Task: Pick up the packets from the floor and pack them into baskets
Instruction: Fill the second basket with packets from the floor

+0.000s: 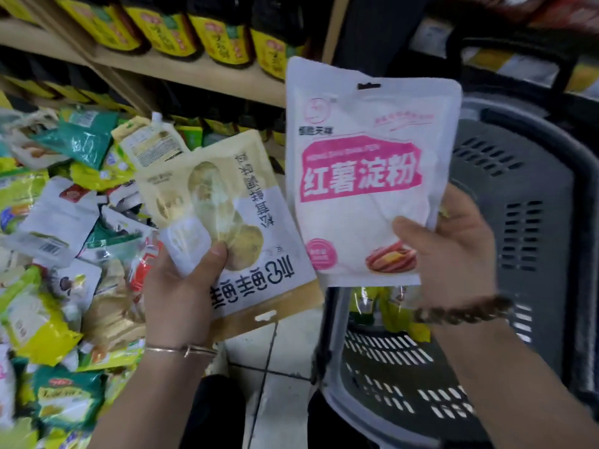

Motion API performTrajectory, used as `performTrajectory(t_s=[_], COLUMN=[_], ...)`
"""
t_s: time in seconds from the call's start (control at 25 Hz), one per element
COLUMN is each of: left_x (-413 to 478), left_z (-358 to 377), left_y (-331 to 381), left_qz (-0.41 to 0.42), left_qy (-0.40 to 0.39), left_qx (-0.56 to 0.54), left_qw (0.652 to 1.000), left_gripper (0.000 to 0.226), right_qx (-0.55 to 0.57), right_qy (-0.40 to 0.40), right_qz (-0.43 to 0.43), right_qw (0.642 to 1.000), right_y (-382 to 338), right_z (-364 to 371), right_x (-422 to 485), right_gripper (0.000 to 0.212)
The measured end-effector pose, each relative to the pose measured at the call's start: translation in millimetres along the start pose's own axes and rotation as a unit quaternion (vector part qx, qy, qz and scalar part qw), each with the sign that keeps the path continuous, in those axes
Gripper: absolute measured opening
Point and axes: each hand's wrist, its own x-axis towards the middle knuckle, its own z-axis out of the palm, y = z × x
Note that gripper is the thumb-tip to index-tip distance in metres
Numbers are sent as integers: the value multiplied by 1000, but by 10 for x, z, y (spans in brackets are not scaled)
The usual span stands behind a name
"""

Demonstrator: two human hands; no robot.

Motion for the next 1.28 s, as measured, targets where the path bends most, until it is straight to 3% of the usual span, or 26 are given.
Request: performTrajectory(t_s=[0.2, 0.4, 0.48, 0.64, 0.8, 0.96, 1.04, 1.28], left_x=[-459, -789, -854, -838, -786, -567, -435, -271], left_z=[652, 1155, 1337, 1677, 1920, 1963, 1917, 1882], left_y=[-99, -393, -590, -1195, -1859, -2261, -2389, -2719], left_qz=[76, 136, 117, 41, -47, -130, -129, -149], left_qy=[-72, -168, -180, -132, -129, -87, -67, -138], left_qx=[117, 256, 292, 342, 410, 383, 382, 289], left_qw=[988, 942, 932, 930, 902, 911, 913, 935], left_gripper=[20, 23, 26, 25, 29, 25, 19, 17], right_qx=[-80, -257, -354, -460, -473, -458, -440, -421], right_qy=[94, 190, 189, 126, 111, 130, 147, 146], right_qz=[-22, 84, 127, 193, 264, 284, 288, 326], right_qw=[992, 944, 907, 858, 833, 832, 837, 834], right_y=[-211, 170, 509, 1182, 1669, 2048, 2202, 2596], right_z=[-919, -1518, -1696, -1897, -2015, -2186, -2216, -2223], right_x=[68, 79, 145, 310, 422, 387, 349, 531], right_gripper=[46, 44, 46, 46, 44, 47, 50, 51])
